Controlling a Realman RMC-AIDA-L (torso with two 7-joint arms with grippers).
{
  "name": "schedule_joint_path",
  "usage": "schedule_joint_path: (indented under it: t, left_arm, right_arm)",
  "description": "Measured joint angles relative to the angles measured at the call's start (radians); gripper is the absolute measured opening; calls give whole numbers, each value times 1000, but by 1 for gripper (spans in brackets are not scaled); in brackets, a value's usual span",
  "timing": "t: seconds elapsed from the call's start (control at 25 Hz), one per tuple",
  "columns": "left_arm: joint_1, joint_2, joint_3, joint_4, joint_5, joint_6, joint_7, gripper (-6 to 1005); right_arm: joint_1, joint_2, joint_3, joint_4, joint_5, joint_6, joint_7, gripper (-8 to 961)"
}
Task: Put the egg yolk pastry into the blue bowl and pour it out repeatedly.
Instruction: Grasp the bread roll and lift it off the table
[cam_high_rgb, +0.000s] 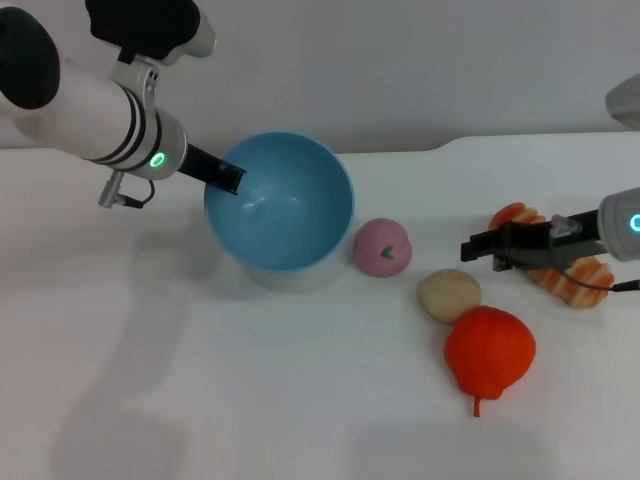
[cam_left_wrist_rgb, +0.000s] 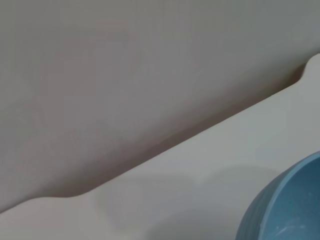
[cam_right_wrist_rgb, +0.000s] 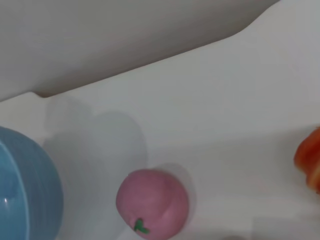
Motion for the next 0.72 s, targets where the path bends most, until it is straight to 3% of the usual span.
schedule_joint_path:
  t: [0.28, 0.72]
  left_arm:
    - [0, -1, 6, -9, 1, -5, 0, -2]
    - [-1, -1, 29, -12, 3, -8, 0, -2]
  right_arm:
    - [9, 29, 1, 19, 2, 39, -24, 528]
    - [30, 39, 1, 91, 1, 81, -20, 528]
